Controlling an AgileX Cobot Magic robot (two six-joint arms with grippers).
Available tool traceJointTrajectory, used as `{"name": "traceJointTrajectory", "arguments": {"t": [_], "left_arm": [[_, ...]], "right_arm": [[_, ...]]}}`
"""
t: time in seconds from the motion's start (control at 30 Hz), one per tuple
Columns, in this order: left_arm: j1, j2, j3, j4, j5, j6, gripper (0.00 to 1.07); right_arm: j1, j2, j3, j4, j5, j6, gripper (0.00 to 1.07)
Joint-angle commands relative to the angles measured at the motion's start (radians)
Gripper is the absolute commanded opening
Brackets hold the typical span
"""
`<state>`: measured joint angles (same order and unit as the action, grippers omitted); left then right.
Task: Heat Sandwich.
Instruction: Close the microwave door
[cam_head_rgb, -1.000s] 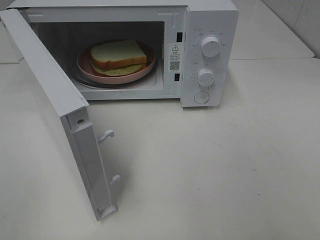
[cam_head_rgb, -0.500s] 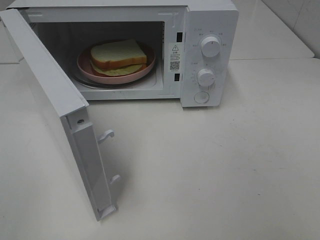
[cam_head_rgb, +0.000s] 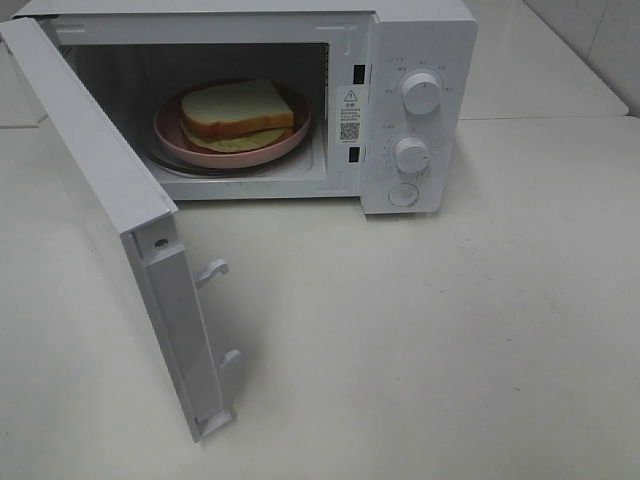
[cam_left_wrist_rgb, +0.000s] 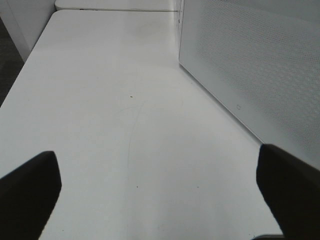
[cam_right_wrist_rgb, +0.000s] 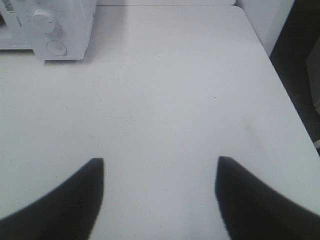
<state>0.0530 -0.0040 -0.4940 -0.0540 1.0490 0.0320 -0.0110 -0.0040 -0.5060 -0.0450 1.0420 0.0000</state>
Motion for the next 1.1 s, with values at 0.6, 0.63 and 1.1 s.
{"name": "traceJointTrajectory", "arguments": {"t": [0.6, 0.63, 1.1], "left_arm": [[0.0, -0.018, 0.003, -0.002, -0.014, -0.001, 1.02], [0.0, -0.018, 0.003, -0.002, -0.014, -0.001, 1.02], [0.0, -0.018, 0.003, -0.003, -0.014, -0.001, 1.02]], "right_arm": [[0.041, -0.027, 0.001, 0.034, -0.007, -0.051, 0.95], [0.041, -0.027, 0.001, 0.034, -0.007, -0.051, 0.94], [0.041, -0.027, 0.001, 0.034, -0.007, -0.051, 0.89]]}}
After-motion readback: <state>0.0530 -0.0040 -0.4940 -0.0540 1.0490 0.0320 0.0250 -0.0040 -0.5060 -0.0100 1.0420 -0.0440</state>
